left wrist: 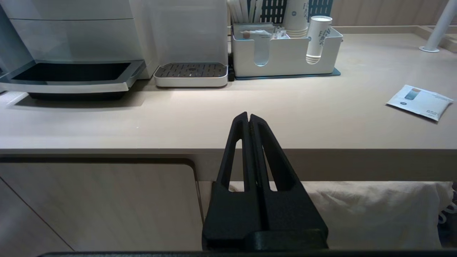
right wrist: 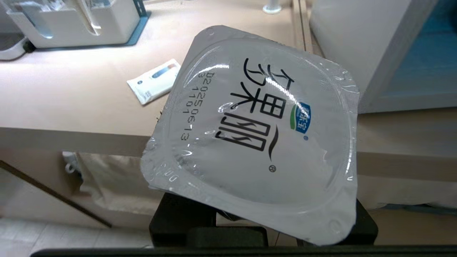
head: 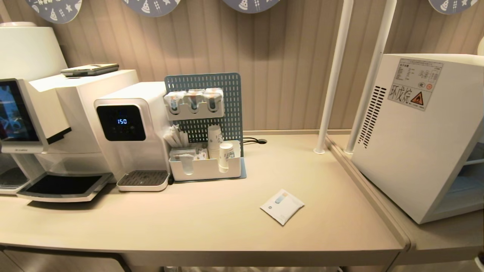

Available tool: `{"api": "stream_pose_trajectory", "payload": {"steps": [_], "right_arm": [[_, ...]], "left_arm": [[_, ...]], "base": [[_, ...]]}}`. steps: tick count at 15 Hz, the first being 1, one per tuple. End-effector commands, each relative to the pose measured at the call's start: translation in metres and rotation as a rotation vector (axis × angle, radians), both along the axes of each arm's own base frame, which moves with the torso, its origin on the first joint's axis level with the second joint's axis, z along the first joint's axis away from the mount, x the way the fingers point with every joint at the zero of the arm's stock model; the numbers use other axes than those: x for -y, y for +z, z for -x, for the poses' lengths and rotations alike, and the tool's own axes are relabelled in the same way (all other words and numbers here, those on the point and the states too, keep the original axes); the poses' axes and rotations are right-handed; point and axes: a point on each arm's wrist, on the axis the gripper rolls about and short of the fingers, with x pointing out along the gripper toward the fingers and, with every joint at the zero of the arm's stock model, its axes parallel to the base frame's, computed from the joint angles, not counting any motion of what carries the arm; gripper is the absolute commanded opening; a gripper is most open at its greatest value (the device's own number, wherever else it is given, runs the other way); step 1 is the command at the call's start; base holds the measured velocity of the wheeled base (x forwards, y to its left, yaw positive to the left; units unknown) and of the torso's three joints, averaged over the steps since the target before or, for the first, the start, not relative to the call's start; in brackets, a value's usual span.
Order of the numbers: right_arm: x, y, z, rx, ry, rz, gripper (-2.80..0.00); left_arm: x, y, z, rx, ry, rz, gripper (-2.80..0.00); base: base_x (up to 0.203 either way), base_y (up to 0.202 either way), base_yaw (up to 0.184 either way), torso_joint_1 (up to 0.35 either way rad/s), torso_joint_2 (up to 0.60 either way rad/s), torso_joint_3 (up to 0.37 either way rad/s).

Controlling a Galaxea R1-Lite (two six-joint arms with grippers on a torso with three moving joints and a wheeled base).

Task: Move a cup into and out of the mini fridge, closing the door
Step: Place the yoghurt on the table

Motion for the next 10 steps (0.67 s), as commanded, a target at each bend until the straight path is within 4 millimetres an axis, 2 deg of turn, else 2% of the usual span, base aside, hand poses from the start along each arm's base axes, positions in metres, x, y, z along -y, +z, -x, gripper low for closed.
{"api": "stream_pose_trajectory", "payload": {"steps": [1,5,8,10], "right_arm": [[-0.001,-0.003,-0.043,-0.194,0.019,-0.005,-2.80],[-0.005,-0.022,-0.119,-0.317,0.117,-0.047,-2.80],[-0.014,-0.054,-0.176,-0.323,0.231,-0.076,-2.80],[-0.029,-0.083,-0.210,-0.310,0.299,-0.066,-2.80]], "left_arm": [[0.000,0.000,0.000,-0.001,0.000,0.001,-2.80],[0.000,0.000,0.000,-0.001,0.000,0.002,-2.80],[0.000,0.000,0.000,-0.001,0.000,0.000,-2.80],[0.000,0.000,0.000,-0.001,0.000,0.001,-2.80]], "base": [[0.000,0.000,0.000,0.000,0.00,0.000],[0.000,0.000,0.000,0.000,0.00,0.000],[0.000,0.000,0.000,0.000,0.00,0.000],[0.000,0.000,0.000,0.000,0.00,0.000]]}}
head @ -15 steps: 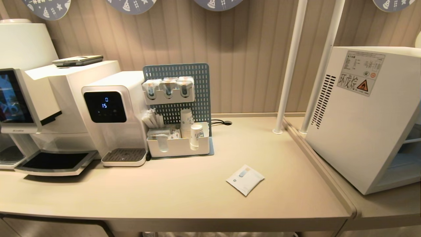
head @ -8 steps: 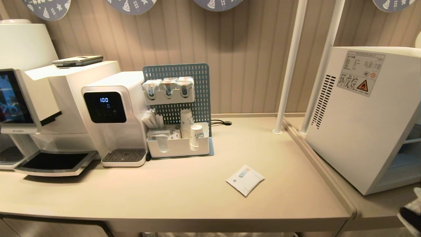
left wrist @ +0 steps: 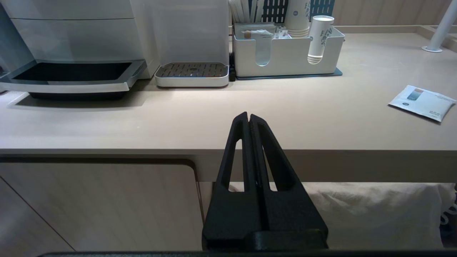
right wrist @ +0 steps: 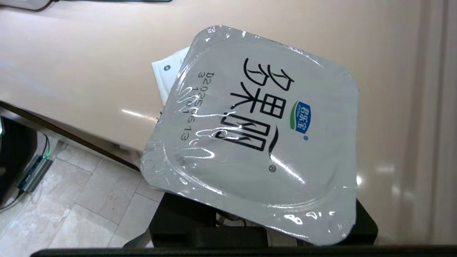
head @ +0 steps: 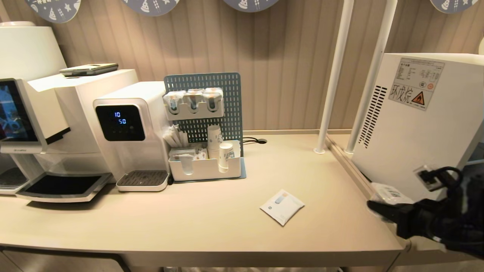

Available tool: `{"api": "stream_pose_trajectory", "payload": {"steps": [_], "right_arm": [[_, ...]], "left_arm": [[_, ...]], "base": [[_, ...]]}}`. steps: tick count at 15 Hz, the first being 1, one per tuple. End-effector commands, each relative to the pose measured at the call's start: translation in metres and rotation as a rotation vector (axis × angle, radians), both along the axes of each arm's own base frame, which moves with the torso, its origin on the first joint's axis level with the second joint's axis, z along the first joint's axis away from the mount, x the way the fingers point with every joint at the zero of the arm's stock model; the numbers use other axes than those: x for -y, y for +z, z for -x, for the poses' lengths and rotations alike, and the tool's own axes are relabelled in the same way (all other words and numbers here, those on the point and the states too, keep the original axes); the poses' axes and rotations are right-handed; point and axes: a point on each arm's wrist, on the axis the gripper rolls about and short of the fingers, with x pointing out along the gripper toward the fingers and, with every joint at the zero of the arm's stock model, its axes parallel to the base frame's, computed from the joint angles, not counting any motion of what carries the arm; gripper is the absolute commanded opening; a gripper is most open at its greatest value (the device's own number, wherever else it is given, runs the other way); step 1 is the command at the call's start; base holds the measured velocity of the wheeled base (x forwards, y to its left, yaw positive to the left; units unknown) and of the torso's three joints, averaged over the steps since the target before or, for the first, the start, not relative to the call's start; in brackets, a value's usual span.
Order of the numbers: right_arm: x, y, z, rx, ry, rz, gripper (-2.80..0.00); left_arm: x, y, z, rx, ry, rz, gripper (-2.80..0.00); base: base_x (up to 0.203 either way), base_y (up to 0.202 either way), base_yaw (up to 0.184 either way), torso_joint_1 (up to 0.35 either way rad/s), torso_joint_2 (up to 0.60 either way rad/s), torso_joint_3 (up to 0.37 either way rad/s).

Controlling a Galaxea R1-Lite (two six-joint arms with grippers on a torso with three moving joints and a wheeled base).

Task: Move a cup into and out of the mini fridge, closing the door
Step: Place the yoghurt on the table

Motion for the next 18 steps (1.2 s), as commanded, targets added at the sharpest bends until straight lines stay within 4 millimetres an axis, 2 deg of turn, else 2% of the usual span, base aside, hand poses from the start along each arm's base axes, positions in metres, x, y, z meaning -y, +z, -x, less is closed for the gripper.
{"api": "stream_pose_trajectory", "payload": {"steps": [1,3,4,6,9,12,15,18], "right_arm": [[-0.022,-0.054,-0.043,-0.070,0.058,0.023,-2.80],[-0.067,-0.071,-0.071,0.027,0.126,0.072,-2.80],[-0.086,-0.070,-0.082,0.086,0.141,0.090,-2.80],[-0.116,-0.060,-0.089,0.112,0.191,0.120,-2.80],[-0.147,-0.047,-0.092,0.097,0.263,0.133,-2.80],[-0.173,-0.053,-0.087,0.071,0.335,0.142,-2.80],[-0.194,-0.076,-0.084,0.041,0.380,0.162,-2.80],[-0.206,-0.104,-0.089,0.001,0.381,0.195,-2.80]], "left_arm": [[0.000,0.000,0.000,-0.001,0.001,0.001,-2.80],[0.000,0.000,0.000,-0.001,0.001,0.000,-2.80],[0.000,0.000,0.000,-0.001,0.002,0.000,-2.80],[0.000,0.000,0.000,-0.001,0.001,0.000,-2.80],[0.000,0.000,0.000,-0.001,0.001,0.000,-2.80],[0.000,0.000,0.000,0.000,0.001,0.000,-2.80],[0.000,0.000,0.000,0.000,0.001,0.000,-2.80],[0.000,0.000,0.000,-0.001,0.001,0.000,-2.80]], "base": [[0.000,0.000,0.000,0.000,0.00,0.000],[0.000,0.000,0.000,0.000,0.00,0.000],[0.000,0.000,0.000,0.000,0.00,0.000],[0.000,0.000,0.000,0.000,0.00,0.000],[0.000,0.000,0.000,0.000,0.00,0.000],[0.000,0.000,0.000,0.000,0.00,0.000],[0.000,0.000,0.000,0.000,0.00,0.000],[0.000,0.000,0.000,0.000,0.00,0.000]]}}
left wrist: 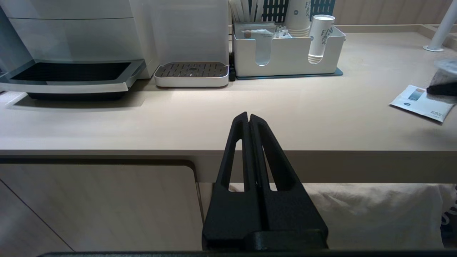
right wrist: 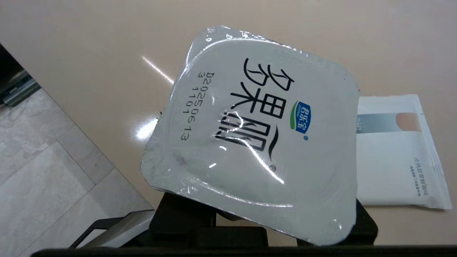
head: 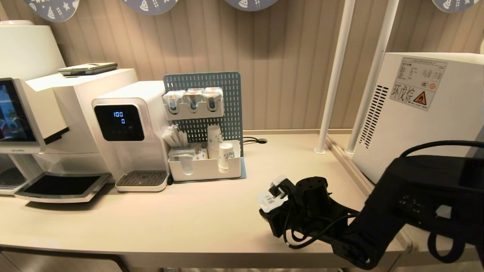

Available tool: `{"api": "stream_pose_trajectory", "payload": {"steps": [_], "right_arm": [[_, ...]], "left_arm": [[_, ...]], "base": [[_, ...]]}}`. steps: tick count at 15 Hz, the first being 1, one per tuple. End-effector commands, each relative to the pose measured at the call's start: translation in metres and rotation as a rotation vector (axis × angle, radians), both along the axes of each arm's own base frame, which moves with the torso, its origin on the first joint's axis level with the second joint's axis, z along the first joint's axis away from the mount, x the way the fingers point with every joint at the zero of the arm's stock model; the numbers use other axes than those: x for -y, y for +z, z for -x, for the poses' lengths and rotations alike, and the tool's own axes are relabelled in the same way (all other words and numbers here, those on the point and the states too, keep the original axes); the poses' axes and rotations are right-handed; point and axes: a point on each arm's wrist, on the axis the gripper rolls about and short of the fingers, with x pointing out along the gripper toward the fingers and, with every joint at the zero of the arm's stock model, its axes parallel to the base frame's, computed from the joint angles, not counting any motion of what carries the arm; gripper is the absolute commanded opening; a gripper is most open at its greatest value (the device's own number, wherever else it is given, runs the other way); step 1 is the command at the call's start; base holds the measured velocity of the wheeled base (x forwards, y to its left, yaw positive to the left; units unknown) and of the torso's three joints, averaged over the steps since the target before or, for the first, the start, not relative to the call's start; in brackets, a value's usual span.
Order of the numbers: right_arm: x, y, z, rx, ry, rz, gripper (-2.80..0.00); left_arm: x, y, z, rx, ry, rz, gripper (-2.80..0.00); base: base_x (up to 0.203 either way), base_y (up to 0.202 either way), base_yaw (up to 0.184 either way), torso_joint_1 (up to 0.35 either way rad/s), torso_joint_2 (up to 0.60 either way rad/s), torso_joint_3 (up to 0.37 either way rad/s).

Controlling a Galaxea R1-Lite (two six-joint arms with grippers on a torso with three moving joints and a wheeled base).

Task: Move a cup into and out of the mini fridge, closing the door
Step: Place the yoghurt on the table

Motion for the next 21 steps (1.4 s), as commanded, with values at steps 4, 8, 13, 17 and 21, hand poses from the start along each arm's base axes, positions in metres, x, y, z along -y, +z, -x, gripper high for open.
{"api": "stream_pose_trajectory", "payload": {"steps": [4,8,13,17,21], "right_arm": [[-0.012,-0.038,-0.001,-0.047,0.007,0.053,-2.80],[-0.017,-0.050,-0.009,-0.039,-0.035,0.077,-2.80],[-0.019,-0.046,-0.016,-0.025,-0.054,0.064,-2.80],[-0.018,-0.044,-0.019,-0.010,-0.096,0.076,-2.80],[-0.016,-0.046,-0.019,-0.014,-0.098,0.078,-2.80]], "left_arm": [[0.000,0.000,0.000,-0.001,0.000,0.000,-2.80],[0.000,0.000,0.000,0.000,0.000,0.000,-2.80],[0.000,0.000,0.000,-0.001,0.000,0.000,-2.80],[0.000,0.000,0.000,-0.001,0.000,0.000,-2.80],[0.000,0.000,0.000,-0.001,0.000,0.000,-2.80]], "base": [[0.000,0.000,0.000,0.000,0.00,0.000],[0.000,0.000,0.000,0.000,0.00,0.000],[0.000,0.000,0.000,0.000,0.00,0.000],[0.000,0.000,0.000,0.000,0.00,0.000],[0.000,0.000,0.000,0.000,0.00,0.000]]}}
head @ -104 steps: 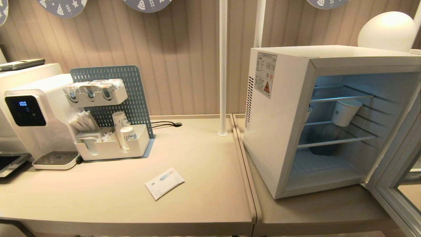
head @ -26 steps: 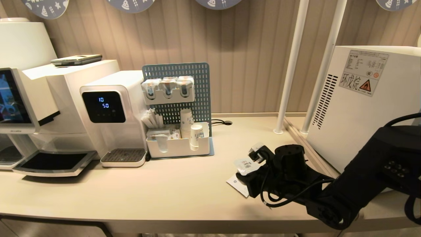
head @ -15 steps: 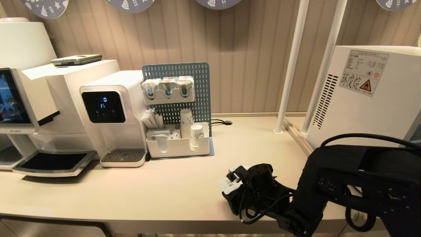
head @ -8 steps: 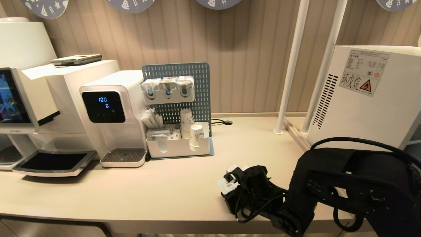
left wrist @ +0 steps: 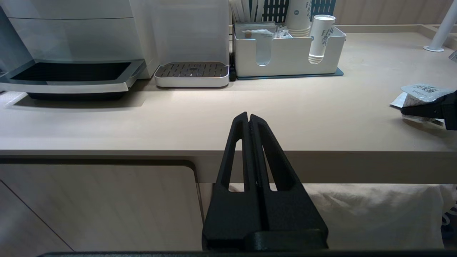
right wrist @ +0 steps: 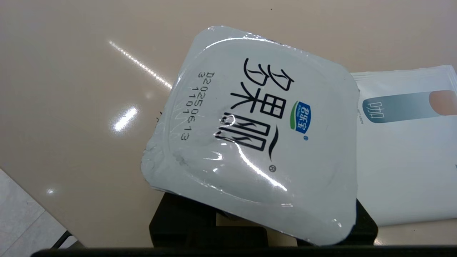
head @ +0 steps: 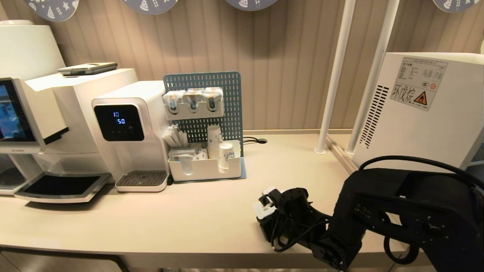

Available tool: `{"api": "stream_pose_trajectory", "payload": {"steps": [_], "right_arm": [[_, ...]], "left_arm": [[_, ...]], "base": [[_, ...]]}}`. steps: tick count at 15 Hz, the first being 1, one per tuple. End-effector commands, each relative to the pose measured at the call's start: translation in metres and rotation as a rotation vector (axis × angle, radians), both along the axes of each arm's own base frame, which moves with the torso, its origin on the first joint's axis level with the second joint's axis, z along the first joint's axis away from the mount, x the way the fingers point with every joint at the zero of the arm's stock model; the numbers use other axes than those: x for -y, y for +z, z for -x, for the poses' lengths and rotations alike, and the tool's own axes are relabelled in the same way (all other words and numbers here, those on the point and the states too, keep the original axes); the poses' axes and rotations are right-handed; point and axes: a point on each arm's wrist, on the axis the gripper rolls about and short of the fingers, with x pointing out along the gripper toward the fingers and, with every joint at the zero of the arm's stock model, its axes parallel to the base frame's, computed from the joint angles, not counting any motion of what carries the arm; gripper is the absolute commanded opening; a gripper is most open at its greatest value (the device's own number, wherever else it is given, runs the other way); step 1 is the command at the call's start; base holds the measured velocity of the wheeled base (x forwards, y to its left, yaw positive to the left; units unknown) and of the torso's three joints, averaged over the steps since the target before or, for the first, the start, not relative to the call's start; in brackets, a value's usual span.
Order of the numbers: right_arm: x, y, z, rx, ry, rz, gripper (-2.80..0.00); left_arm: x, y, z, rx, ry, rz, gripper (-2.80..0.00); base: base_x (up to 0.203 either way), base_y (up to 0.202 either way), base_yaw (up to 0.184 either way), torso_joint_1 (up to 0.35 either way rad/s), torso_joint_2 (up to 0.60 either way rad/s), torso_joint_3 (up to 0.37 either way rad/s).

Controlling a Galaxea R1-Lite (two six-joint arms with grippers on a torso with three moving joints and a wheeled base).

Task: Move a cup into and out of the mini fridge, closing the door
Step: Place the yoghurt on the table

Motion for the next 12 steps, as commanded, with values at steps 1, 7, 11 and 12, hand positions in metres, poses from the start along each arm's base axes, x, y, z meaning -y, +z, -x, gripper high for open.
{"api": "stream_pose_trajectory", "payload": {"steps": [1,7,11,12], "right_arm": [[-0.0002,0.0015,-0.0002,0.004,0.000,-0.003,-2.80],[0.0006,0.0003,-0.0008,0.017,-0.036,0.021,0.00],[0.0037,0.0028,0.0034,0.014,-0.035,0.020,0.00],[0.0055,0.0049,0.0058,0.011,-0.034,0.021,0.00]], "left_arm": [[0.0000,-0.0004,-0.0001,-0.001,0.000,0.001,-2.80],[0.0000,-0.0004,-0.0001,-0.001,0.000,0.001,-2.80],[0.0000,-0.0004,-0.0001,-0.001,0.000,0.001,-2.80],[0.0000,-0.0004,-0.0001,-0.001,0.000,0.001,-2.80]], "base": [[0.000,0.000,0.000,0.000,0.00,0.000],[0.000,0.000,0.000,0.000,0.00,0.000],[0.000,0.000,0.000,0.000,0.00,0.000],[0.000,0.000,0.000,0.000,0.00,0.000]]}}
